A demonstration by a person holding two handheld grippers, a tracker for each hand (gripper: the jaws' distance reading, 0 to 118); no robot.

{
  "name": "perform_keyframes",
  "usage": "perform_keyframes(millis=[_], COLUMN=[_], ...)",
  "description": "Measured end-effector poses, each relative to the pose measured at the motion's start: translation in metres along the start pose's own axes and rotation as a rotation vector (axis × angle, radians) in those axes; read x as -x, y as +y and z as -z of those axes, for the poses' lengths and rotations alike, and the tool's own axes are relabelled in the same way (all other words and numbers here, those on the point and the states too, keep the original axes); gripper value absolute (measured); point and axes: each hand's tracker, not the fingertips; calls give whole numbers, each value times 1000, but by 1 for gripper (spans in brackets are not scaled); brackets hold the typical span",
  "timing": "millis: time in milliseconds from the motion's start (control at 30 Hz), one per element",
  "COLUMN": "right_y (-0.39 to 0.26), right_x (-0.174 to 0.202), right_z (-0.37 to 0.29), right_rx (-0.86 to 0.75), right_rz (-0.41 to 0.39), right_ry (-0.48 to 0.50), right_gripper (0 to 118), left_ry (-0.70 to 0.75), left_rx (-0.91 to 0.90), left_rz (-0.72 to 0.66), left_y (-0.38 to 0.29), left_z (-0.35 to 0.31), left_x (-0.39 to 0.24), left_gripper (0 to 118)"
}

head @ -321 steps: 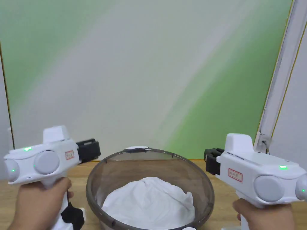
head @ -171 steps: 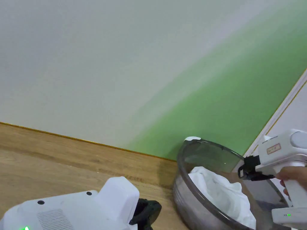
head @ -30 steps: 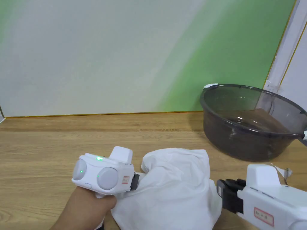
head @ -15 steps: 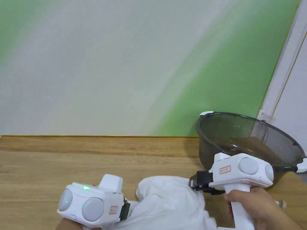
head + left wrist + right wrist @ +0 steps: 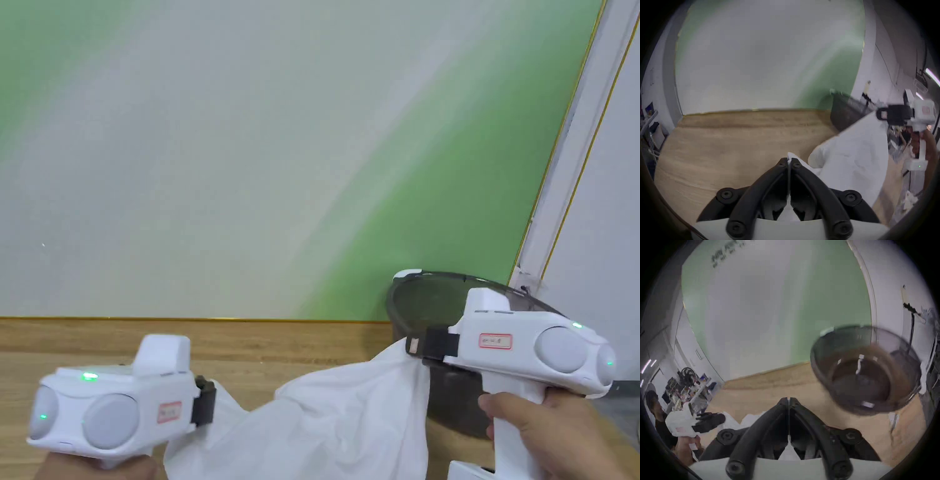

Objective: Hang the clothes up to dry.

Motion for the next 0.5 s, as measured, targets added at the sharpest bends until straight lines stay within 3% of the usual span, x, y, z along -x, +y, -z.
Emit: perform_keyframes(millis=[200,367,500], right_y=[41,86,125], right_x=[22,28,48], right_z=[-61,-97,-118], right_rx=[-169,-270,-319], right_rz=[-58,-28,-51], right_ry=[-30,-54,-28], right_gripper=[1,1,1], left_ry=[58,84,87], left_rx=[-229,-363,-419], left_rz=[9,16,46], left_y=[69,134,193], left_z=[-75,-130,-160], left_x=[19,32,28], left_gripper=[0,0,0])
